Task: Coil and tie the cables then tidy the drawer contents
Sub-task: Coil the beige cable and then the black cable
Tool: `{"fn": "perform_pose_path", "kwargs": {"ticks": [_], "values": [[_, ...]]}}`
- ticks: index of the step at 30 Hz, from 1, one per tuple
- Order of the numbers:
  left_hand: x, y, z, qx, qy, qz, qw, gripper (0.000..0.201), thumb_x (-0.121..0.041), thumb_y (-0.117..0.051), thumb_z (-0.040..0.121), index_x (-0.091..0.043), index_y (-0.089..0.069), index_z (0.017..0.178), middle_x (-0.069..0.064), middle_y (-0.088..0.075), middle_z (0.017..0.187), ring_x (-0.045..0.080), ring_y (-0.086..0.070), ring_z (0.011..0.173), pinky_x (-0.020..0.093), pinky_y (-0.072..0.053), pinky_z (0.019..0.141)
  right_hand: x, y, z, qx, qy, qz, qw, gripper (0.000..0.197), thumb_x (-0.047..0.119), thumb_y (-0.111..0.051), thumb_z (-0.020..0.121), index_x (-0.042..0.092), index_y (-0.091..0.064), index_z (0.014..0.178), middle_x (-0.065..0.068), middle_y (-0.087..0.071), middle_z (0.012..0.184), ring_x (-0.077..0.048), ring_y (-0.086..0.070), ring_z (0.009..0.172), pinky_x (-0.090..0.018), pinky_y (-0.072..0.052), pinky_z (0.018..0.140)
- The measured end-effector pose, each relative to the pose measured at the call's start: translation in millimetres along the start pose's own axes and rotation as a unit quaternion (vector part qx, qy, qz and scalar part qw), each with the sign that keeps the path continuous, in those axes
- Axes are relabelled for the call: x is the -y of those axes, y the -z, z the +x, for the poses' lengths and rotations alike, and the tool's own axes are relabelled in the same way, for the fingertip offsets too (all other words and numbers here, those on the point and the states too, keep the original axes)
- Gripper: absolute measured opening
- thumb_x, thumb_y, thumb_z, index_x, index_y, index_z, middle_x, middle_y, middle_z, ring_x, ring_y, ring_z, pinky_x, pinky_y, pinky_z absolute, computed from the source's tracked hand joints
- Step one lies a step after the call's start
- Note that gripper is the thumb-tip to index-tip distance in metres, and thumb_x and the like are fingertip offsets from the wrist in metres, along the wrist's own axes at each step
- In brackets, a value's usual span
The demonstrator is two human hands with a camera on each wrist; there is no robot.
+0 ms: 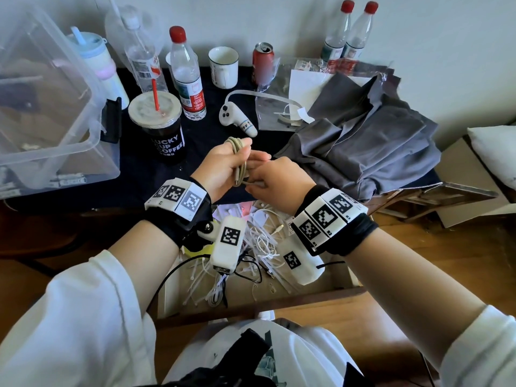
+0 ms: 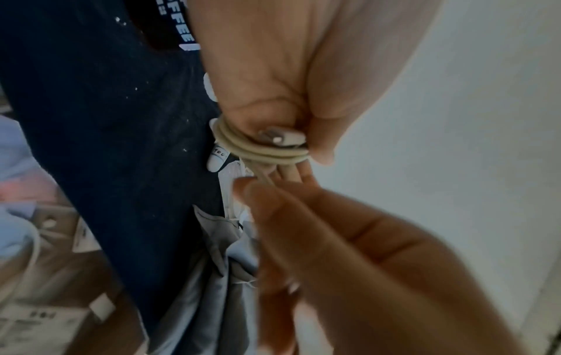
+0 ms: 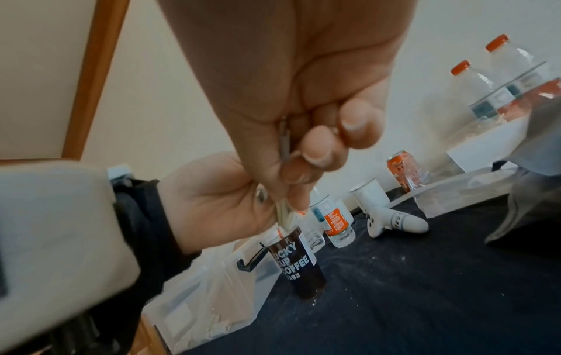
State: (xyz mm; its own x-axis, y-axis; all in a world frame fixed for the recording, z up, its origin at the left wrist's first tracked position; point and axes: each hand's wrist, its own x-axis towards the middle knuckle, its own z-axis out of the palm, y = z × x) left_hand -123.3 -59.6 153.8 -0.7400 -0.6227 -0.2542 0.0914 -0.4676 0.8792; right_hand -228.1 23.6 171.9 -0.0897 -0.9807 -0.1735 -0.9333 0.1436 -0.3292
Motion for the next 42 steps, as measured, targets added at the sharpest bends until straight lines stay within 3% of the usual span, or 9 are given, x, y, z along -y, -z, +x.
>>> {"fn": "perform_pose_path", "kwargs": {"ticks": [3, 7, 12, 19, 22, 28, 35, 38, 42], "values": [[1.8, -4.0, -2.9, 0.012, 0.033, 0.038, 0.999, 0.039, -0.011, -0.034, 0.102, 0.004, -0.034, 0.138, 0.007, -0.066, 0.097, 0.006, -0.066, 0.081, 0.016, -0.052, 0.062, -1.6, 2.8, -0.8, -0.062, 0.017, 0.039, 0.997, 0.015, 0.023, -0.059, 0.081, 0.021, -0.072, 0.088, -0.001, -0.067, 0.083, -0.024, -0.060, 0.078, -0.033, -0.051, 0.072], [2.2, -11.6, -8.4, 0.005, 0.055, 0.045, 0.997, 0.028, -0.003, -0.030, 0.101, 0.001, -0.054, 0.088, 0.002, -0.067, 0.064, 0.005, -0.065, 0.054, 0.018, -0.052, 0.051, -6.2, 5.5, -1.9, -0.148, 0.007, 0.149, 0.978, 0.008, 0.010, -0.069, 0.071, 0.014, -0.073, 0.078, 0.007, -0.064, 0.071, -0.013, -0.058, 0.072, -0.025, -0.045, 0.069], [5.1, -14.7, -12.5, 0.053, 0.089, 0.114, 0.988, 0.044, -0.027, -0.026, 0.104, 0.000, -0.059, 0.092, 0.006, -0.066, 0.059, 0.015, -0.065, 0.052, 0.022, -0.052, 0.052, -25.5, 7.7, 2.4, -0.214, -0.045, 0.247, 0.944, 0.029, 0.011, -0.080, 0.061, 0.019, -0.057, 0.078, 0.010, -0.051, 0.060, -0.002, -0.045, 0.053, -0.014, -0.036, 0.055], [7.2, -13.0, -8.8, 0.115, 0.098, 0.022, 0.988, 0.046, -0.035, -0.022, 0.103, -0.011, -0.052, 0.078, -0.009, -0.035, 0.043, 0.002, -0.025, 0.033, 0.016, -0.028, 0.040, -36.5, 8.3, 2.9, -0.046, -0.068, 0.431, 0.899, 0.044, 0.014, -0.068, 0.083, 0.019, -0.051, 0.123, 0.003, -0.057, 0.092, -0.008, -0.054, 0.076, -0.021, -0.046, 0.065], [0.2, -15.6, -6.1, 0.120, 0.130, -0.005, 0.984, 0.055, -0.050, -0.014, 0.099, -0.013, -0.049, 0.076, -0.008, -0.029, 0.035, 0.001, -0.020, 0.027, 0.015, -0.025, 0.034, -26.8, 7.7, -1.8, 0.022, -0.049, 0.496, 0.867, 0.011, 0.019, -0.051, 0.095, 0.020, -0.058, 0.103, 0.001, -0.062, 0.085, -0.013, -0.062, 0.079, -0.032, -0.053, 0.075], [2.7, -13.5, 1.8, 0.019, 0.103, 0.018, 0.994, 0.068, -0.049, -0.021, 0.100, -0.012, -0.053, 0.053, -0.002, -0.037, 0.036, 0.006, -0.026, 0.027, 0.015, -0.023, 0.035, -18.0, 0.8, 2.2, -0.091, -0.064, 0.332, 0.937, 0.031, 0.038, -0.056, 0.090, 0.008, -0.049, 0.090, -0.010, -0.063, 0.073, -0.013, -0.060, 0.043, -0.028, -0.049, 0.042], [4.9, -9.6, 3.4, -0.058, 0.086, 0.052, 0.993, 0.030, -0.023, -0.038, 0.102, -0.003, -0.059, 0.092, 0.005, -0.060, 0.061, 0.011, -0.057, 0.054, 0.020, -0.047, 0.052, -20.3, -8.7, 6.2, -0.112, -0.056, 0.286, 0.950, 0.026, 0.036, -0.045, 0.096, 0.011, -0.042, 0.089, 0.004, -0.052, 0.073, -0.012, -0.049, 0.069, -0.023, -0.038, 0.061], [5.2, -4.0, -1.0, -0.021, 0.141, 0.075, 0.987, 0.042, -0.042, -0.035, 0.100, -0.012, -0.061, 0.115, 0.012, -0.062, 0.102, 0.020, -0.061, 0.092, 0.038, -0.049, 0.086, -20.6, -8.5, 7.4, -0.119, -0.031, 0.308, 0.944, 0.022, 0.030, -0.044, 0.098, 0.010, -0.043, 0.089, 0.007, -0.050, 0.068, -0.007, -0.047, 0.063, -0.014, -0.037, 0.057], [0.5, -1.4, -10.0, 0.099, 0.217, 0.057, 0.969, 0.072, -0.068, -0.011, 0.088, -0.022, -0.060, 0.113, 0.013, -0.064, 0.107, 0.030, -0.064, 0.098, 0.049, -0.051, 0.085, -21.2, -10.1, 10.0, -0.103, 0.005, 0.319, 0.942, 0.015, 0.022, -0.043, 0.099, 0.010, -0.042, 0.090, -0.001, -0.053, 0.073, -0.009, -0.049, 0.066, -0.024, -0.041, 0.067]]}}
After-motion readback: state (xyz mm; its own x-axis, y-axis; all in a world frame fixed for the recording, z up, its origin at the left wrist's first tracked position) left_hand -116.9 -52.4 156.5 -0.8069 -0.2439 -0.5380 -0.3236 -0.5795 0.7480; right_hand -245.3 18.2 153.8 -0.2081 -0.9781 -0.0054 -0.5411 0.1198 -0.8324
